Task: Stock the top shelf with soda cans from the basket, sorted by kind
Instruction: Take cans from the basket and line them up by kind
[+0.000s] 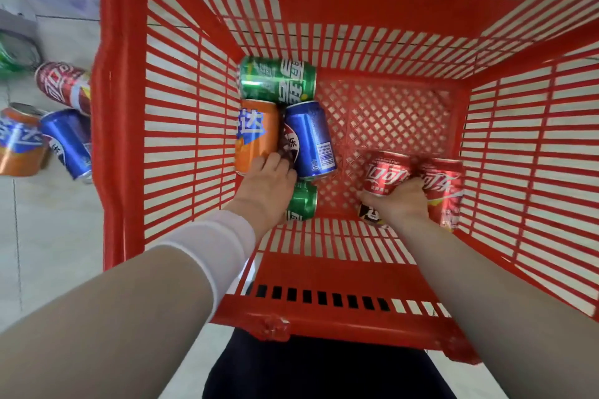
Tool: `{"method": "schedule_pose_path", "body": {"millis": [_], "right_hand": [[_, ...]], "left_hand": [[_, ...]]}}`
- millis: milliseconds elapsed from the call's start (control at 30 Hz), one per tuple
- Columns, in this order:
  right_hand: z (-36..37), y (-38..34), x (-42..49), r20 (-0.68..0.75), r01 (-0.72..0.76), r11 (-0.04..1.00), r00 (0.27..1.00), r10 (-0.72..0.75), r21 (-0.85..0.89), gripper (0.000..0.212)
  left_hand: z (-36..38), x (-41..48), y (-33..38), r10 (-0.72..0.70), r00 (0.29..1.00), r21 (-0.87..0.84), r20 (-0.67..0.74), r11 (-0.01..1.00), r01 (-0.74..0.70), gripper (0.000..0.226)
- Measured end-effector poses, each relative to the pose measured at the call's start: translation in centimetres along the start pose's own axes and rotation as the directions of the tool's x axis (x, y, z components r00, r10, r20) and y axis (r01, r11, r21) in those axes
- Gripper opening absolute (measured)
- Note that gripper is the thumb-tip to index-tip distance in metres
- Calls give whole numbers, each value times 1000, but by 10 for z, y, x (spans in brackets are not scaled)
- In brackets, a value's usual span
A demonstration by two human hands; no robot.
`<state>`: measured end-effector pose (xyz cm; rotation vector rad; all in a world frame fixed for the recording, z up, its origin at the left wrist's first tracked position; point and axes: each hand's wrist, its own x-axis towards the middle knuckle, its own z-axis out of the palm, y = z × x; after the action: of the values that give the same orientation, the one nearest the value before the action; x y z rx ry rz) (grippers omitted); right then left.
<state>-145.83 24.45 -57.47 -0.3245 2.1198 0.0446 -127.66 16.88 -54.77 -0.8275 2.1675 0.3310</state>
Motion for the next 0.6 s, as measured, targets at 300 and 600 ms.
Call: {"method": "schedule_pose_path", "body": {"millis": [300,600], "right_hand": [[-38,1,-48,84,44,999,996,-42,-19,107],[-105,23,-169,131,95,936,981,-146,338,80]], "left_hand": [[-29,-27,3,36,998,-185,49,982,-27,68],[-103,-114,-4,75,988,-784,137,617,62,64]]}}
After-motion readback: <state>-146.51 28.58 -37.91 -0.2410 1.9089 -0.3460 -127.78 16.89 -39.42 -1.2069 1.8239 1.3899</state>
